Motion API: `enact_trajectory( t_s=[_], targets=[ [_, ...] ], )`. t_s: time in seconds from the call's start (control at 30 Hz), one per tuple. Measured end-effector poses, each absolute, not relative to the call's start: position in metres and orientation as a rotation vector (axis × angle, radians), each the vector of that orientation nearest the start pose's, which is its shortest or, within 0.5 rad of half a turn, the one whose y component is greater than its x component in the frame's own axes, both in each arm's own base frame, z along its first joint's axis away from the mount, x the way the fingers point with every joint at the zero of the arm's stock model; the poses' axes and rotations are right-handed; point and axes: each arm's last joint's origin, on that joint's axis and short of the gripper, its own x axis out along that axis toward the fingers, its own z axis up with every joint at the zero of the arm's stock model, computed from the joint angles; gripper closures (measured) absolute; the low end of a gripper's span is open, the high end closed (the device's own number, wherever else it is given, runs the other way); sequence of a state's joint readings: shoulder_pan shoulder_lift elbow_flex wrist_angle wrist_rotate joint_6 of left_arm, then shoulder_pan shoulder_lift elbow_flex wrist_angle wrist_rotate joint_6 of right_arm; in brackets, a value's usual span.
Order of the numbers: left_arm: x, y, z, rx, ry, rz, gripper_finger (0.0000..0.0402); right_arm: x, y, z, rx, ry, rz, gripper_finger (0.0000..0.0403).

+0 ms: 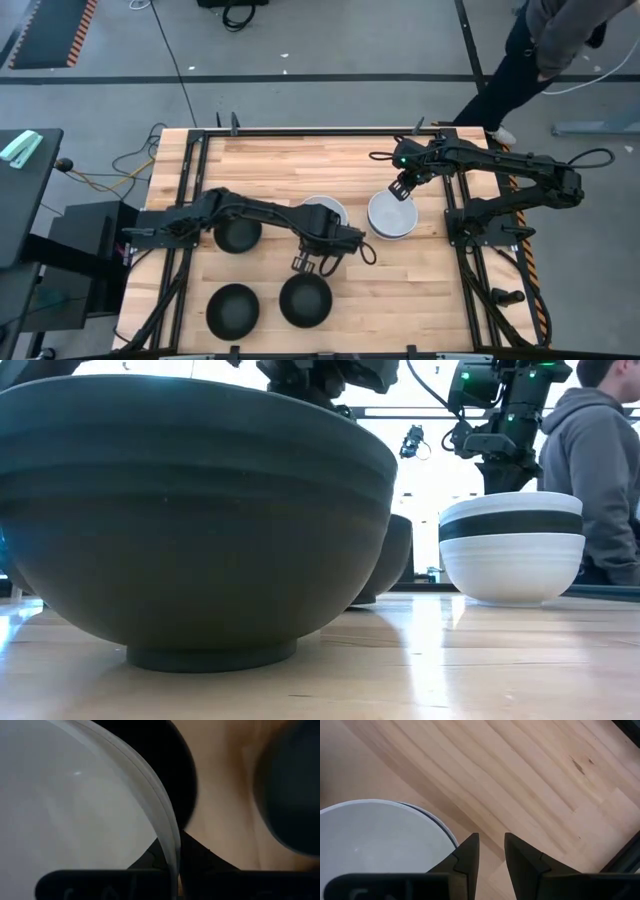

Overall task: Nest bowls inside each other
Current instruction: Stack the stacked white bowls on top of the black bowl

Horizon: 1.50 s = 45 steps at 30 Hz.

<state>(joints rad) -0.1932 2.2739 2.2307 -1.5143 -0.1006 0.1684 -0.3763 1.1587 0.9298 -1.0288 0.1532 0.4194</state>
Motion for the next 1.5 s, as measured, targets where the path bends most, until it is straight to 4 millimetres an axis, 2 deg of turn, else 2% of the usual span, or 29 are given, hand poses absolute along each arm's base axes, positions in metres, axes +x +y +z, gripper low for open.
enact_trajectory(
  t_s=[0.2, 0.53, 0.87, 1.2, 1.33, 1.5],
  targets=[
    [0.439, -0.078, 0.251, 0.362, 1.508, -0.183, 0.0382, 0.181, -0.076, 0.257, 0.495, 1.153, -0.718, 0.0303],
    [0.445, -0.08, 0.223, 0.365, 1.596, -0.189, 0.0382, 0.181, -0.076, 0.257, 0.492, 1.154, -0.717, 0.0303],
    [0.444, -0.08, 0.225, 0.326, 1.601, -0.153, 0.0379, 0.181, -0.076, 0.257, 0.496, 1.152, -0.722, 0.0303],
    [0.443, -0.079, 0.225, 0.278, 1.619, -0.098, 0.0251, 0.181, -0.076, 0.257, 0.5, 1.15, -0.723, 0.0303],
    [0.441, -0.079, 0.231, 0.261, 1.606, -0.083, 0.0225, 0.181, -0.076, 0.257, 0.501, 1.148, -0.723, 0.0303],
    [0.439, -0.078, 0.242, 0.255, 1.573, -0.081, 0.0214, 0.181, -0.076, 0.257, 0.501, 1.147, -0.723, 0.0303]
  ],
)
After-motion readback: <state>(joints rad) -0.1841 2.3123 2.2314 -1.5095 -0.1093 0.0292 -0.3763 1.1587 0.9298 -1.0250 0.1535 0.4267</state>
